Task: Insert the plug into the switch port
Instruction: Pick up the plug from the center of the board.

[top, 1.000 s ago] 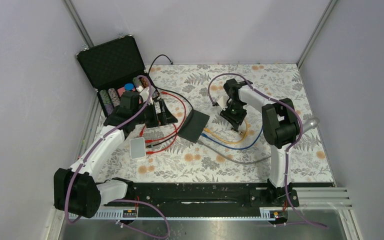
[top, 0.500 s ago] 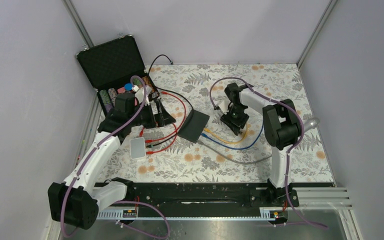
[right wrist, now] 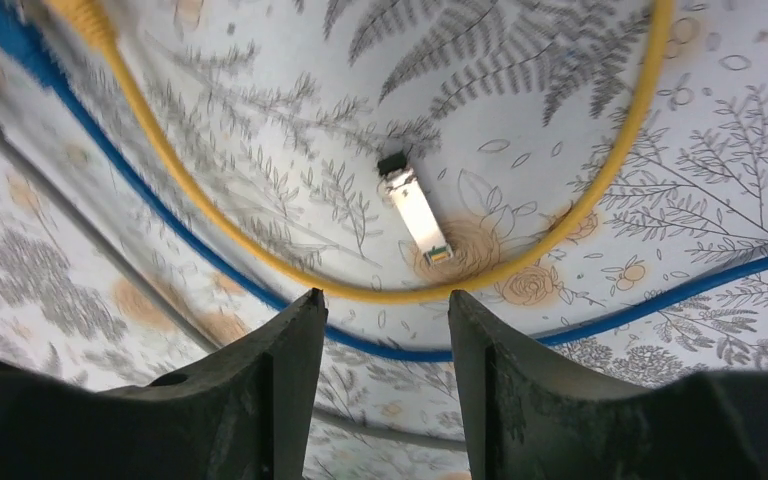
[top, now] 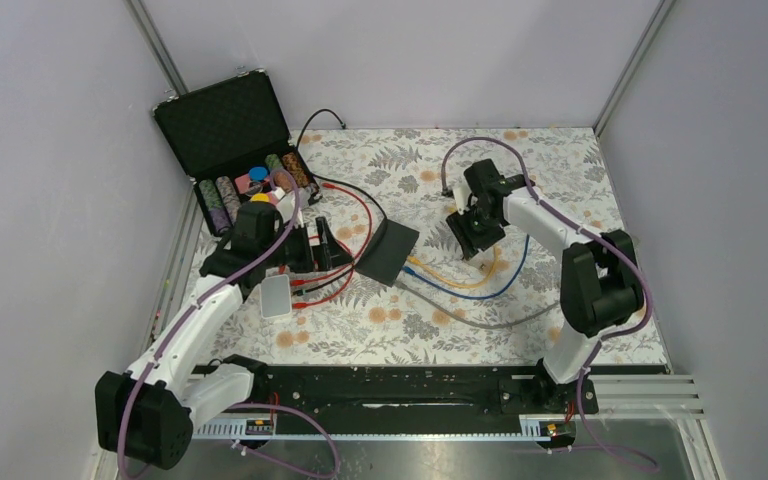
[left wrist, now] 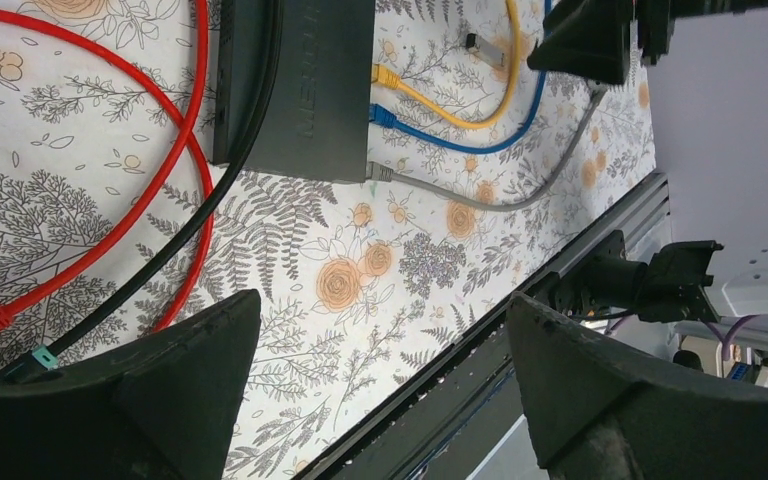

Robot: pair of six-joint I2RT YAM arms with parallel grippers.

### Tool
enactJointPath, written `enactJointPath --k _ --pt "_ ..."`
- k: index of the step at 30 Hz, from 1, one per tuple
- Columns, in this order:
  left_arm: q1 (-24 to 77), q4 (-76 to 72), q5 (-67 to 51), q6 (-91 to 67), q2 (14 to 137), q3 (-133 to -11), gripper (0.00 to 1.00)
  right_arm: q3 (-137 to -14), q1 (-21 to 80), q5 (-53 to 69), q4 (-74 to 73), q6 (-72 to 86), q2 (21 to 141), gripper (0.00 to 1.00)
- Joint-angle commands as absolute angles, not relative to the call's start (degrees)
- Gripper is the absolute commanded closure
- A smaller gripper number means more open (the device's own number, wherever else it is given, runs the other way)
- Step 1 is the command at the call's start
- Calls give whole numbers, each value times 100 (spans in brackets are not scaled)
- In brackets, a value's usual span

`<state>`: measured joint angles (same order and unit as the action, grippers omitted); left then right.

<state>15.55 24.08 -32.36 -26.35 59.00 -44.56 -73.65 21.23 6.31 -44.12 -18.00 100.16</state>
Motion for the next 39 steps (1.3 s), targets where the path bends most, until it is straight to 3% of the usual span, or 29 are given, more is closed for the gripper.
enactJointPath --k 1,9,19,33,39 --pt "1564 2301 -3294 -2420 5552 -4388 8 -7510 1989 282 -3938 -88 10095 44" --pt "1563 2364 -3254 -2355 5370 -4259 7 -7738 1620 699 -3702 1418 10813 43" --pt "1564 2317 -3201 -2345 5471 -4246 7 -7700 1591 1325 -3659 1539 11282 45" --pt "1563 2129 -3293 -2443 5626 -4175 7 -6957 1599 2667 -3681 527 10759 48" --pt "1563 2109 -3330 -2433 5656 -4164 7 -7005 1600 2169 -3894 -692 10202 47"
